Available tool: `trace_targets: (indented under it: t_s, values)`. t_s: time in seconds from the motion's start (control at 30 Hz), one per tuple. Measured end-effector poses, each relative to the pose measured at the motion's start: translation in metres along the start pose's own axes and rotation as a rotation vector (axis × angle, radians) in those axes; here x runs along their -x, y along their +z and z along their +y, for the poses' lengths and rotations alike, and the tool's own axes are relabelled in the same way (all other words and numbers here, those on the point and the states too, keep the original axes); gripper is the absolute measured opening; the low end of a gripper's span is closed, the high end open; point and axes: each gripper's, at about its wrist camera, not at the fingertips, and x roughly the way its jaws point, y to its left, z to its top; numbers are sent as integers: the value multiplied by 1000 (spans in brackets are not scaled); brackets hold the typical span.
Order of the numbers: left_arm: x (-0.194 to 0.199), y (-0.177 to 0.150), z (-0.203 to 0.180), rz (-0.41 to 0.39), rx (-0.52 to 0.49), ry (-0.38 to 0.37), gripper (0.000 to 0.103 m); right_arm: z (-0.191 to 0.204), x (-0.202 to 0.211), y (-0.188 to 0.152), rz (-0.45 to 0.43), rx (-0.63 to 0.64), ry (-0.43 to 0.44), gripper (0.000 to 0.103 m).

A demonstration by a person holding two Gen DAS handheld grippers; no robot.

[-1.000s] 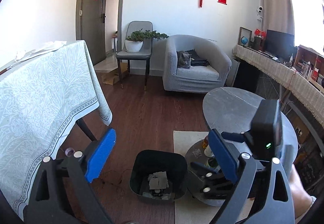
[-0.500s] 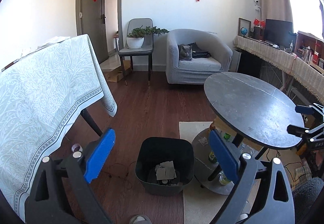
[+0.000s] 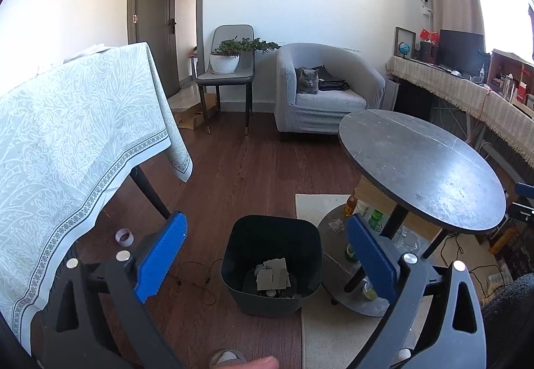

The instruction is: Collect trash

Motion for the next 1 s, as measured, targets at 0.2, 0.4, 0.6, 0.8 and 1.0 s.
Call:
trace_targets:
  t_s: [0.2, 0.4, 0.6, 0.8, 1.0]
  values:
    - [-4, -1, 0, 11, 16, -12, 99, -7, 3, -3, -29, -22, 28, 99]
    - [-7, -2, -5, 22, 9, -5, 99, -10, 8, -2, -52, -49, 33, 99]
    - [-8, -2, -4, 22, 9, 7, 99, -4, 7, -1, -46, -21, 29, 99]
    - [-8, -2, -3, 22, 12, 9, 99, -3, 7, 0, -45, -14, 29, 99]
    - [-8, -2, -4, 26, 16, 15, 99, -1, 6, 0, -45, -3, 30, 99]
